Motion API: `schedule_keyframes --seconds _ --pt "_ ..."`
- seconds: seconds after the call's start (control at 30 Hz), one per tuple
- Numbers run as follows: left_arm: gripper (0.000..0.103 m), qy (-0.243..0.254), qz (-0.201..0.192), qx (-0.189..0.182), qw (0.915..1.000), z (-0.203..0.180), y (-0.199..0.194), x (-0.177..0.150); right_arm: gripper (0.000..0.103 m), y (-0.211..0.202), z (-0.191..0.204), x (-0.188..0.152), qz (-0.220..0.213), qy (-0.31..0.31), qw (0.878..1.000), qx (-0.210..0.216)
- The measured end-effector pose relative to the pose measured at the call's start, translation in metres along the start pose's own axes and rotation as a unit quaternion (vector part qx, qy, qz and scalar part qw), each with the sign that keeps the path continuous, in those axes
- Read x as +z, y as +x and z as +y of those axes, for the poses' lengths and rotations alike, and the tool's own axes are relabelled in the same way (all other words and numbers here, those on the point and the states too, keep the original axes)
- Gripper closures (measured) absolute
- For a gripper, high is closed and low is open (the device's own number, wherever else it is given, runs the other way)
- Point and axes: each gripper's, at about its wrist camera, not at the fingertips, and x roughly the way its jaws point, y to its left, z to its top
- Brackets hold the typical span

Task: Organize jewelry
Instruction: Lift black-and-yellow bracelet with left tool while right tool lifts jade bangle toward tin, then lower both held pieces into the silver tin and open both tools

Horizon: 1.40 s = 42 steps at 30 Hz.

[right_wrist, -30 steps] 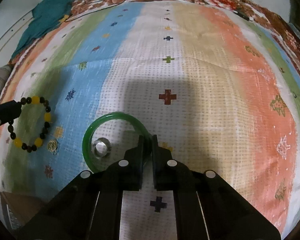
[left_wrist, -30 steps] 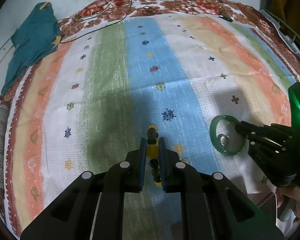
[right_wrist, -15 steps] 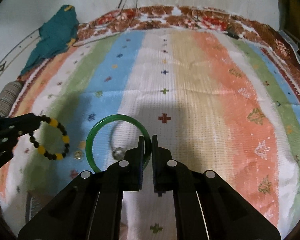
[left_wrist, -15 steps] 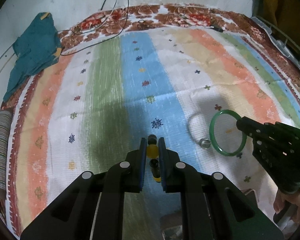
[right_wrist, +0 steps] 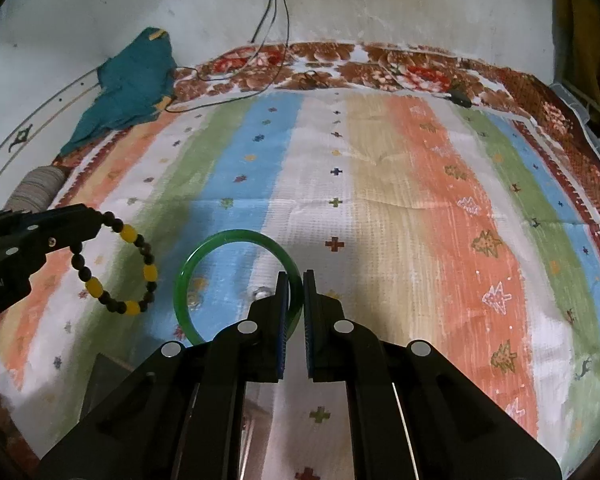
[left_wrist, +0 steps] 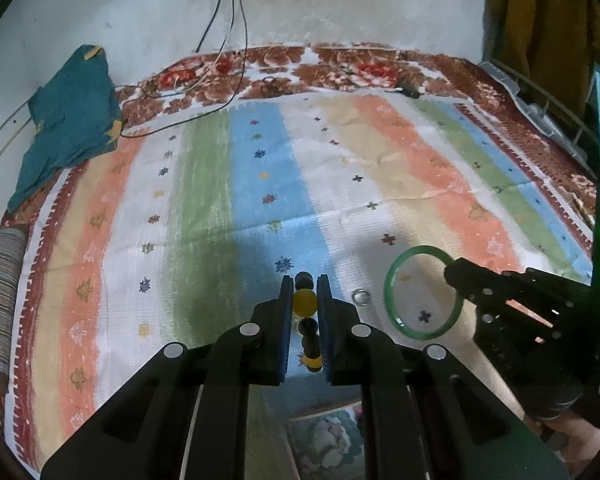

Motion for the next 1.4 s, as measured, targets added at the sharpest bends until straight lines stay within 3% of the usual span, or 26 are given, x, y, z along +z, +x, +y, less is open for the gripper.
schedule_keyframes --seconds 0.53,1.4 --pt "0.092 0.008 -0.027 -0.031 0.9991 -0.021 -0.043 -0.019 0.095 -0.038 0.017 -0.019 -0.023 -0.025 0.999 0.012" --pt "0.092 0.009 -0.057 -0.007 0.9983 -0.026 -0.087 -0.059 0.095 -0.071 0.031 -0.051 -0.026 -0.043 0.998 0.031"
